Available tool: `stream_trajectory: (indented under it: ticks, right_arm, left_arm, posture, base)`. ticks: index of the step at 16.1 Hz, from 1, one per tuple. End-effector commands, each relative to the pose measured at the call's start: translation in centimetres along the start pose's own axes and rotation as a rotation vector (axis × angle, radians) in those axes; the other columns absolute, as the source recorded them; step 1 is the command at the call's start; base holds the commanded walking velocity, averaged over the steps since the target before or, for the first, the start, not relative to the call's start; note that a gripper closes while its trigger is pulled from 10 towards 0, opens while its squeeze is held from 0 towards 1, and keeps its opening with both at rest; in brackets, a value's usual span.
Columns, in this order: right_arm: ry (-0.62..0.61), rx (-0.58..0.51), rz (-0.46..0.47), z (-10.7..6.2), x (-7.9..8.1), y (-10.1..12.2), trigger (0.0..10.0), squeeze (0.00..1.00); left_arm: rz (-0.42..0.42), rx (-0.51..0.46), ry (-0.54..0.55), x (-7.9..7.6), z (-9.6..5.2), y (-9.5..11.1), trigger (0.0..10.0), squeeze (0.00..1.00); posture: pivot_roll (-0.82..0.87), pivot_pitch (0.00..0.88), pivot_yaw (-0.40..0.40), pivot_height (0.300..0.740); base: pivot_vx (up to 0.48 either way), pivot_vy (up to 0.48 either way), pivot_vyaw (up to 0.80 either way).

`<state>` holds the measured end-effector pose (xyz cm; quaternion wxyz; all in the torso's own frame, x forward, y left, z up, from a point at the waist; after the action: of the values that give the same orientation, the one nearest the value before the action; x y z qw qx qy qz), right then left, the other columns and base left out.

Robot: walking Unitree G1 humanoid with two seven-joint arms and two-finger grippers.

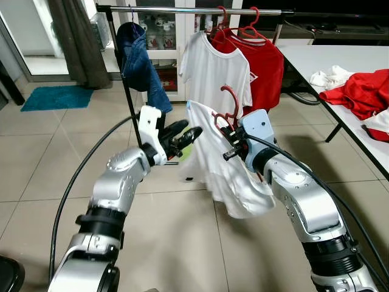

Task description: Hang hanger

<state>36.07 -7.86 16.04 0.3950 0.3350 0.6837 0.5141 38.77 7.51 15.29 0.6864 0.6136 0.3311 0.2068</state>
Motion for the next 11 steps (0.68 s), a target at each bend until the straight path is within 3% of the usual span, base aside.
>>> stream_trajectory:
  ticks: [1, 5, 11]
  right_arm:
    - [0.010, -0.027, -0.024, -0.3, 0.2, 0.8, 10.0, 0.00]
    - [0.027, -0.035, -0.034, -0.4, 0.5, 1.0, 10.0, 0.00]
    - [0.116, -0.053, -0.029, -0.9, 2.3, 1.5, 10.0, 0.00]
  left_arm:
    - [0.015, 0.005, -0.016, 0.0, 0.3, 0.1, 10.0, 0.00]
    - [0.043, 0.009, -0.028, 0.2, 1.3, 0.5, 10.0, 0.00]
    - [0.073, 0.024, -0.072, -0.1, 2.5, 0.6, 10.0, 0.00]
  posture:
    - [-0.16, 0.000, 0.009, 0.740]
    - [-0.17, 0.000, 0.011, 0.740]
    - [-0.17, 0.000, 0.015, 0.740]
  base:
    - [0.000, 0.000, 0.00]
    - [0.000, 0.000, 0.00]
    - [0.000, 0.000, 0.00]
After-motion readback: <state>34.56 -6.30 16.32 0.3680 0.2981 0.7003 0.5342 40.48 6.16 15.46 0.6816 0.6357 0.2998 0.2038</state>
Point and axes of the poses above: a point about 5 cm out from each wrist's last joint towards the gripper, its own z axis pointing out of the wrist towards the gripper, its own y axis along the axis of the wrist's last joint, x = y × z, the point moved 6 cm from there along z, pointing out of the wrist towards the gripper
